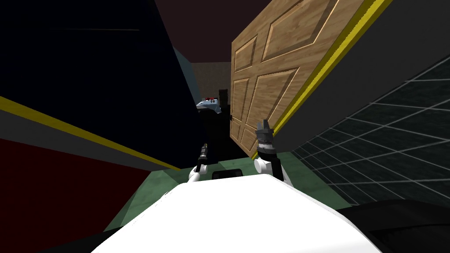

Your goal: Push the door open

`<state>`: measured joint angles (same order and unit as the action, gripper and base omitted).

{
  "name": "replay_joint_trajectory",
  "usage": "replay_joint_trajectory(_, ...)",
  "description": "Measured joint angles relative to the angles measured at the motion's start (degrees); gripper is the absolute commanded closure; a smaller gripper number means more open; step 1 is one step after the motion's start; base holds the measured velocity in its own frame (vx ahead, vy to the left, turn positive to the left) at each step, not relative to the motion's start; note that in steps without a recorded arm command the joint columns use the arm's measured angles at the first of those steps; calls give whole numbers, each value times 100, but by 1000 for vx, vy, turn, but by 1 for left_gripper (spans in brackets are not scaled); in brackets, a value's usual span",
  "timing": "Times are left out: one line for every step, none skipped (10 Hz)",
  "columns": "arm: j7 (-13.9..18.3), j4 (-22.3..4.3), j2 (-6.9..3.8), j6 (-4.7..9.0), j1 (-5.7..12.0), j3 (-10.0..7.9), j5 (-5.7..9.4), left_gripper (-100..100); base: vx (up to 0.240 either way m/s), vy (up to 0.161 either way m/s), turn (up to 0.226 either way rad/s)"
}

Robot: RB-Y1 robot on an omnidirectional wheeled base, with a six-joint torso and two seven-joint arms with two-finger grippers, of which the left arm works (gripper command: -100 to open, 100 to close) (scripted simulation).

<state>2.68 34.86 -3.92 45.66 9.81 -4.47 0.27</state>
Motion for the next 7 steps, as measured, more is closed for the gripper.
replay_joint_trajectory(-1, -6, 3, -4, -7, 3, -2, 100, 0, 0, 0)
replay_joint_trajectory(-1, -8, 3, -8, -8, 3, -1, 100, 0, 0, 0)
replay_joint_trajectory(0, -8, 5, -8, -9, 3, -1, 100, 108, 16, 38)
replay_joint_trajectory(-31, -110, 17, 22, 13, -17, 13, 100, 166, -18, 32)
replay_joint_trajectory(-75, -17, 33, -33, -61, -33, 21, 100, 176, -32, 47)
replay_joint_trajectory(-118, 70, 41, -75, -110, -55, 32, 100, 177, -28, 50)
replay_joint_trajectory(-152, 194, 33, -161, -137, -80, 46, 100, 118, -7, 7)
